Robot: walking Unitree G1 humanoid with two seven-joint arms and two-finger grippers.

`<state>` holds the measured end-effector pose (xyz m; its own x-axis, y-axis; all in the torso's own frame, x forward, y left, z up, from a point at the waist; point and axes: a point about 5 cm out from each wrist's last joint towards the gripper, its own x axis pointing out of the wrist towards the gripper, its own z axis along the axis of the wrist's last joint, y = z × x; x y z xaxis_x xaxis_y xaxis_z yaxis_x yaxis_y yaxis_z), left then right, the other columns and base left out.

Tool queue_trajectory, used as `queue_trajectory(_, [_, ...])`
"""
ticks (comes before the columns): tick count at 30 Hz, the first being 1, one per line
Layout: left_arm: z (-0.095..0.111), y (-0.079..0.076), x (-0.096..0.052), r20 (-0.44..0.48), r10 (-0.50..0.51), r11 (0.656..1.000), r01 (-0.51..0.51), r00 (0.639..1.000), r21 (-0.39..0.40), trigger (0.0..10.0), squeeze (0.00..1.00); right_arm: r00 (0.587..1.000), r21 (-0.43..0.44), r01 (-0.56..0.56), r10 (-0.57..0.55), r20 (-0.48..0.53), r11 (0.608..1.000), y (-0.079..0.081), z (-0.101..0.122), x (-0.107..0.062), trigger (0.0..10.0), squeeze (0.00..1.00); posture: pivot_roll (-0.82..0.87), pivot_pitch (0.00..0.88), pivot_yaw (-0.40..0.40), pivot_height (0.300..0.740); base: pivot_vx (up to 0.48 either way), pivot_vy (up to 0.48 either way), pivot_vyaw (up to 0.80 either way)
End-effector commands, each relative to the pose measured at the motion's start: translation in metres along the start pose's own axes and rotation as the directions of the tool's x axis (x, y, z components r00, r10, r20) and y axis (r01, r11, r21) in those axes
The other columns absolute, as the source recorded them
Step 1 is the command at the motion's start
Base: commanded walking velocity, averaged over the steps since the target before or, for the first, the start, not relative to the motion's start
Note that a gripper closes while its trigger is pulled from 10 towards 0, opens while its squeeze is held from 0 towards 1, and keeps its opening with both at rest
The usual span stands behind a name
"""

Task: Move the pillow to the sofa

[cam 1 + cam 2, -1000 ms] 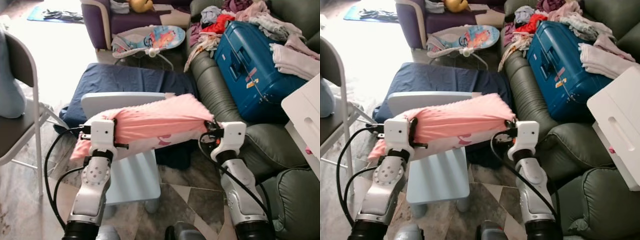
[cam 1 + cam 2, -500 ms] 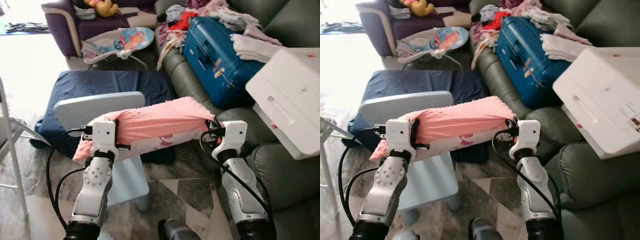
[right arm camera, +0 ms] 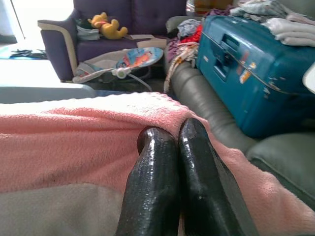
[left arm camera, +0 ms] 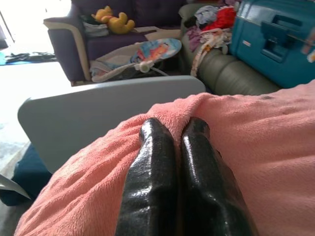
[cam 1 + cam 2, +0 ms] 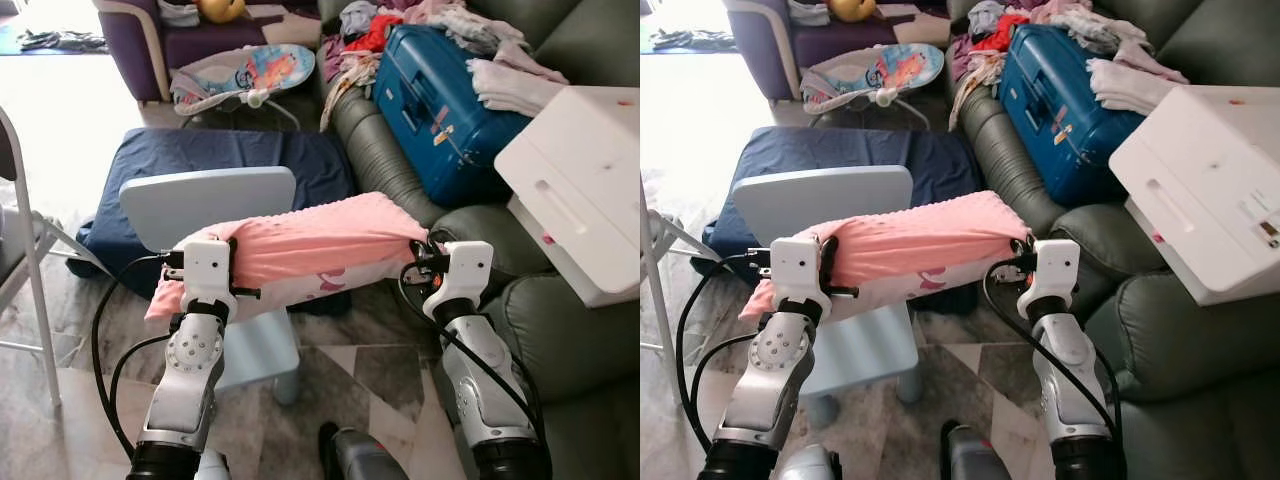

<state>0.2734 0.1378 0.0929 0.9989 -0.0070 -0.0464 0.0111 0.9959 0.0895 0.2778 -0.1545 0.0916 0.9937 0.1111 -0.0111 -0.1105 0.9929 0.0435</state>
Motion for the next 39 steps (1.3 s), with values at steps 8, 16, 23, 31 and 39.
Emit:
queue_trajectory(8, [0.0074, 0.0032, 0.002, 0.021, 0.025, 0.999, -0.025, 0.999, -0.021, 10.0, 0.0, 0.998, -0.015, 0.063, -0.063, -0.006, 0.998, -0.0128, -0.0007, -0.0037, 10.0, 0.0, -0.01, 0.059, -0.083, 0.74, -0.283, 0.0, 0.0])
queue_trajectory(16, [0.0077, 0.0033, 0.0026, 0.018, 0.028, 0.999, -0.027, 0.999, -0.027, 10.0, 0.0, 0.998, -0.023, 0.062, -0.062, -0.006, 0.998, -0.0142, -0.0003, -0.0037, 10.0, 0.0, -0.01, 0.059, -0.087, 0.74, -0.282, 0.0, 0.0])
queue_trajectory(23, [0.0074, 0.0016, 0.0029, 0.016, 0.023, 0.999, -0.023, 1.0, -0.033, 10.0, 0.0, 0.998, -0.025, 0.06, -0.06, -0.01, 0.998, -0.0139, -0.0008, -0.0033, 10.0, 0.0, -0.02, 0.056, -0.088, 0.74, -0.281, 0.0, 0.0])
queue_trajectory(31, [0.009, 0.0028, 0.005, 0.024, 0.022, 0.999, -0.02, 0.999, -0.044, 10.0, 0.0, 0.998, -0.027, 0.061, -0.061, -0.014, 0.998, -0.0138, -0.0014, -0.0029, 10.0, 0.0, -0.02, 0.056, -0.088, 0.74, -0.033, 0.0, 0.0])
queue_trajectory(39, [0.0083, 0.0039, 0.0058, 0.013, 0.009, 0.998, -0.008, 1.0, -0.066, 10.0, 0.0, 0.998, -0.023, 0.062, -0.063, -0.03, 0.998, -0.0124, -0.0039, -0.0015, 10.0, 0.0, -0.01, 0.056, -0.088, 0.74, 0.0, 0.268, -0.38])
